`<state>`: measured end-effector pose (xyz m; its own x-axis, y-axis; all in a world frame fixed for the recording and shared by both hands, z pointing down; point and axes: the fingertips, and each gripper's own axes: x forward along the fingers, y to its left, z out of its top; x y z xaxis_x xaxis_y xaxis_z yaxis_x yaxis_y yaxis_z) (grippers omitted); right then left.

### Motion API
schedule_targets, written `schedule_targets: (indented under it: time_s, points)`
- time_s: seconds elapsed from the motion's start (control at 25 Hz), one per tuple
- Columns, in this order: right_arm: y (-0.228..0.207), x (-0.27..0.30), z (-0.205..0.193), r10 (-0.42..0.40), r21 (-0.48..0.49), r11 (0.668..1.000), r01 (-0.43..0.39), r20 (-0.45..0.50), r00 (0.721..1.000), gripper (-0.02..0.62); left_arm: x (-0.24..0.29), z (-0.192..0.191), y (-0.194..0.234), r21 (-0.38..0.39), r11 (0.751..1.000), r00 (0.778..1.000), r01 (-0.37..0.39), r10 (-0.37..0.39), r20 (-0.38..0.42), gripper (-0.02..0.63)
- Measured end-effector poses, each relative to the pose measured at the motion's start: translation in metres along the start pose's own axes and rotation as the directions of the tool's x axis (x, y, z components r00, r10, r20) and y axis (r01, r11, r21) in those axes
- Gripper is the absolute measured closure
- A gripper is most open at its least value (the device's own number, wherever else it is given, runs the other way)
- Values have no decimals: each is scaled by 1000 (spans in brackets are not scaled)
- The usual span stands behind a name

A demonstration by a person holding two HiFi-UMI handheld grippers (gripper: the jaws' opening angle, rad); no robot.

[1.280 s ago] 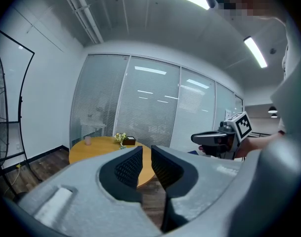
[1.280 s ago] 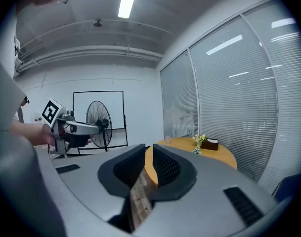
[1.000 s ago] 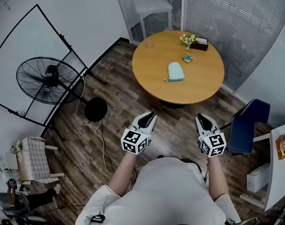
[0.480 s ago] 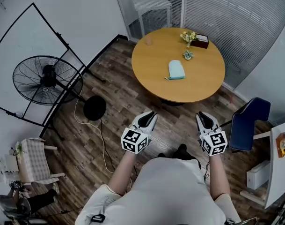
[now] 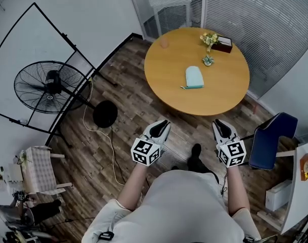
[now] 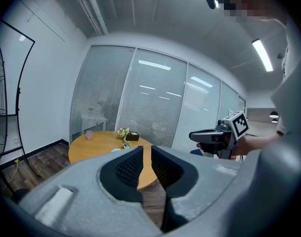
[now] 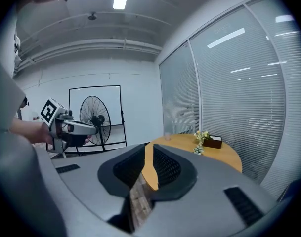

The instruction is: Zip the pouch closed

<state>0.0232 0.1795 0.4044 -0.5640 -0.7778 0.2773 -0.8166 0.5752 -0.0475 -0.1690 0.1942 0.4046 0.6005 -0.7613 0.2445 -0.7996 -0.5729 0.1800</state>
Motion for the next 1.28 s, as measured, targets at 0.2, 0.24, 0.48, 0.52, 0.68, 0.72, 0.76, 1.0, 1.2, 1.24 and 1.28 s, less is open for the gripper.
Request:
schedule_targets:
  time_s: [0.2, 0.24, 0.48, 0.52, 0.68, 0.72, 0.76, 1.0, 1.2, 1.24, 1.28]
  points:
    - [-37, 33, 2, 31, 7, 1000, -31, -15, 999, 555, 44, 9, 16, -7, 1000, 1000, -17, 17, -7, 552]
    - [-45, 40, 2, 36, 8, 999, -36, -19, 999, 555, 53, 10, 18, -9, 1000, 1000, -21, 20, -8, 552]
    - [-91, 76, 3, 89, 19, 996, -88, -40, 995, 555, 102, 17, 31, -21, 998, 998, -58, 57, -25, 552]
    - [-98, 82, 5, 98, 18, 995, -98, -41, 994, 555, 109, 20, 32, -21, 998, 998, -64, 63, -27, 552]
    - [-125, 105, 10, 134, 18, 991, -134, -45, 990, 555, 135, 27, 40, -22, 995, 995, -94, 93, -30, 552]
    - [-131, 111, 10, 143, 20, 990, -142, -46, 989, 555, 141, 27, 42, -23, 994, 994, -102, 102, -32, 552]
    - [-137, 116, 10, 151, 22, 988, -150, -47, 987, 555, 147, 28, 43, -24, 994, 993, -111, 110, -34, 552]
    - [-167, 143, 7, 195, 32, 981, -193, -67, 979, 555, 179, 28, 53, -50, 986, 987, -157, 155, -48, 552]
    - [-181, 160, -1, 213, 38, 977, -211, -88, 973, 555, 199, 24, 61, -63, 983, 984, -170, 166, -66, 552]
    - [-183, 164, -3, 213, 40, 977, -211, -92, 973, 555, 202, 24, 64, -65, 983, 984, -171, 166, -71, 552]
    - [-185, 167, -3, 213, 44, 977, -209, -95, 973, 555, 205, 23, 68, -66, 983, 983, -171, 166, -75, 552]
